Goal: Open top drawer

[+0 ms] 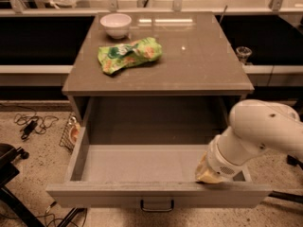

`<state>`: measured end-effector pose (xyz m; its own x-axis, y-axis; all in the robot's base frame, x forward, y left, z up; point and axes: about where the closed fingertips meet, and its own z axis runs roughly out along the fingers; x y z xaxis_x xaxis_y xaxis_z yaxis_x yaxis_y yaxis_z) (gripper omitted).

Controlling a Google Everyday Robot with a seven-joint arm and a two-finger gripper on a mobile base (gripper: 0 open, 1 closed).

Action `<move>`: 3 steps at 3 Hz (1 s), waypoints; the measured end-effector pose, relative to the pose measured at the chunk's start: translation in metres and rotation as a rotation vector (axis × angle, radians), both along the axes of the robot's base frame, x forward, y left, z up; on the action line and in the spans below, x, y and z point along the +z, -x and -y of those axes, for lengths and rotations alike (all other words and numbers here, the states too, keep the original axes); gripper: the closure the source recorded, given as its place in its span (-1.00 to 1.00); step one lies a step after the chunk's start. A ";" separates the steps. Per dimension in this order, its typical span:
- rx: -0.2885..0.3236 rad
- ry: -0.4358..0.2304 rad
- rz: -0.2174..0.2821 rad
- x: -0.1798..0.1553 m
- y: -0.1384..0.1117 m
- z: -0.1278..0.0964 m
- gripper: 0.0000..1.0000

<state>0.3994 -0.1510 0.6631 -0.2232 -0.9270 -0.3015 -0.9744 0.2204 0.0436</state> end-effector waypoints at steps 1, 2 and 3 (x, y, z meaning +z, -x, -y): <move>0.002 0.002 0.001 0.001 0.000 -0.001 0.57; 0.003 0.003 0.002 0.001 0.001 -0.001 0.10; 0.005 0.004 0.003 0.002 0.001 -0.001 -0.52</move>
Offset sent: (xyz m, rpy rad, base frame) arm -0.0001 0.0005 0.0004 -0.0010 -0.0008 0.0019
